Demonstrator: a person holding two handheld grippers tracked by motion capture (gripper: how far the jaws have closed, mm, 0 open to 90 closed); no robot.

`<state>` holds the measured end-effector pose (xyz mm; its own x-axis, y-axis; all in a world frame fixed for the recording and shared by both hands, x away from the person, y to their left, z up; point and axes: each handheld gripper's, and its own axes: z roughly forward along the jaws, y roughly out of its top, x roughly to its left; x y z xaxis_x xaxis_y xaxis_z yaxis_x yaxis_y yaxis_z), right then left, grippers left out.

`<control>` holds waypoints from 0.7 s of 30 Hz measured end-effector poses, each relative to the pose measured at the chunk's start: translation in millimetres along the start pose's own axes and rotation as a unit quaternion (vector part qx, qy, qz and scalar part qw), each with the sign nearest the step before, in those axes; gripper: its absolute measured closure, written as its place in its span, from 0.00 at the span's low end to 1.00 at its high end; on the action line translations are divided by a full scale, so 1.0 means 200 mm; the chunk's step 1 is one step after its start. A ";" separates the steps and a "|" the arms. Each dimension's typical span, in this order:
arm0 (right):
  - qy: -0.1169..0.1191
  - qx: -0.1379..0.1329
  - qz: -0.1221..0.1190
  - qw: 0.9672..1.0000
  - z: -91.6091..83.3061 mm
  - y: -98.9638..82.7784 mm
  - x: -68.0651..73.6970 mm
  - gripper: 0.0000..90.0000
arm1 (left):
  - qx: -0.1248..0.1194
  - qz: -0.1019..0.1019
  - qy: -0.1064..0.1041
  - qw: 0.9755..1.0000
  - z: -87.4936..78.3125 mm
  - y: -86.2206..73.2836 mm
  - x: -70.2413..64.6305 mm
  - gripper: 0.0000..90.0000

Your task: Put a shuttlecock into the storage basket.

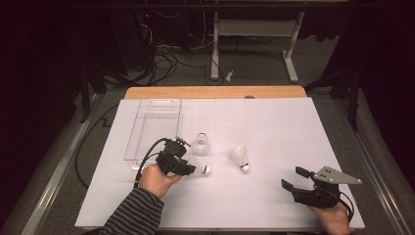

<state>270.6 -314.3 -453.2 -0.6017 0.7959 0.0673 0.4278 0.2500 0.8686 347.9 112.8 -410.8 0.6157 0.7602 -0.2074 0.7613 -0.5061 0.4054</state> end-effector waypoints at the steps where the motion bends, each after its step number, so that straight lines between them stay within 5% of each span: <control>1: 0.000 0.000 0.000 1.000 0.00 0.00 0.00 0.30 | 0.000 -0.001 -0.002 1.000 0.00 0.00 0.00 0.67; 21: 0.000 0.003 -0.001 1.000 0.00 0.00 0.00 0.30 | 0.004 0.006 -0.013 1.000 0.02 0.00 0.01 0.78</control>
<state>270.8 -314.1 -453.6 -0.6017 0.7960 0.0656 0.4310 0.2544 0.8658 350.3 113.1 -415.8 0.6302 0.7432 -0.2246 0.7551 -0.5192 0.4004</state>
